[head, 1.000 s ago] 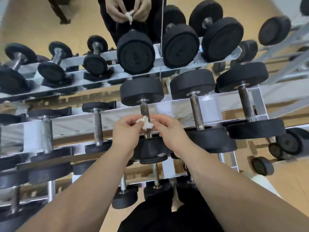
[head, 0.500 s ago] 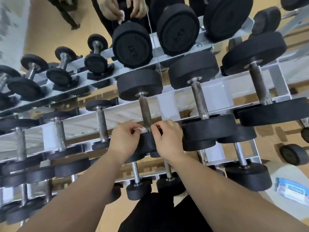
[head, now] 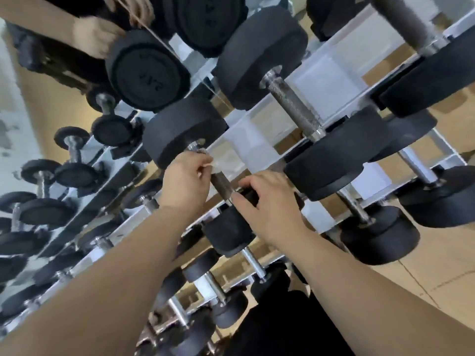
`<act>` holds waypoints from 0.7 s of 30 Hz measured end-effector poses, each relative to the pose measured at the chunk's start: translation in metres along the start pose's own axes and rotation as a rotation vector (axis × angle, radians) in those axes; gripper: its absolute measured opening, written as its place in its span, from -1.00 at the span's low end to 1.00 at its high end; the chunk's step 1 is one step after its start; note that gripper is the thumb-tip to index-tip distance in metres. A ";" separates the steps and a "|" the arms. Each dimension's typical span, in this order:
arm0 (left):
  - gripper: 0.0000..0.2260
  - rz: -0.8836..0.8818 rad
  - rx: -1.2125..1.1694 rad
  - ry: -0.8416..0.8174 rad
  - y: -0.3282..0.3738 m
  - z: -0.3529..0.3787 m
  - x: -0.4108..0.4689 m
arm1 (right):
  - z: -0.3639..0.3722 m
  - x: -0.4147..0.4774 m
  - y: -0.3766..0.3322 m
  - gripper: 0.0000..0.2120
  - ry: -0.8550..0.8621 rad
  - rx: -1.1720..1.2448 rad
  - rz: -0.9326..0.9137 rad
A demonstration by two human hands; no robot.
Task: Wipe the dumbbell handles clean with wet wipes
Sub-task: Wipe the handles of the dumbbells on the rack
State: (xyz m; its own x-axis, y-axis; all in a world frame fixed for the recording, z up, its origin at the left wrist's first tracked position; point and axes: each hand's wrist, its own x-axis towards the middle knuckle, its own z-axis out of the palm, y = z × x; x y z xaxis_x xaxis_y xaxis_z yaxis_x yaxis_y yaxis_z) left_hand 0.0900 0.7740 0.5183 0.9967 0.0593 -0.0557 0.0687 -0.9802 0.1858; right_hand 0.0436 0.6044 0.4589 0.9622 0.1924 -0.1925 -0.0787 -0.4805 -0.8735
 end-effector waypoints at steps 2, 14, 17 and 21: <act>-0.87 0.056 0.044 0.000 -0.003 0.010 0.008 | 0.004 -0.002 -0.004 -0.65 0.068 0.028 0.040; -0.84 0.211 0.048 -0.099 -0.014 0.010 -0.006 | 0.001 -0.010 -0.008 -0.51 -0.027 -0.228 -0.198; -0.85 0.208 0.087 -0.060 -0.017 0.009 0.007 | 0.004 -0.012 -0.007 -0.53 0.021 -0.203 -0.193; -0.86 0.073 0.032 -0.014 -0.012 0.010 0.014 | 0.003 -0.010 -0.007 -0.53 0.001 -0.212 -0.187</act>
State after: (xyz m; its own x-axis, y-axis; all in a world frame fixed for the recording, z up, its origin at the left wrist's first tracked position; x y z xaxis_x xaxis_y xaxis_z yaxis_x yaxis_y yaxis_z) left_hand 0.1022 0.7851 0.5050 0.9983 -0.0152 -0.0563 -0.0061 -0.9873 0.1589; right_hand 0.0338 0.6083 0.4654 0.9552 0.2939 -0.0364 0.1564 -0.6050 -0.7807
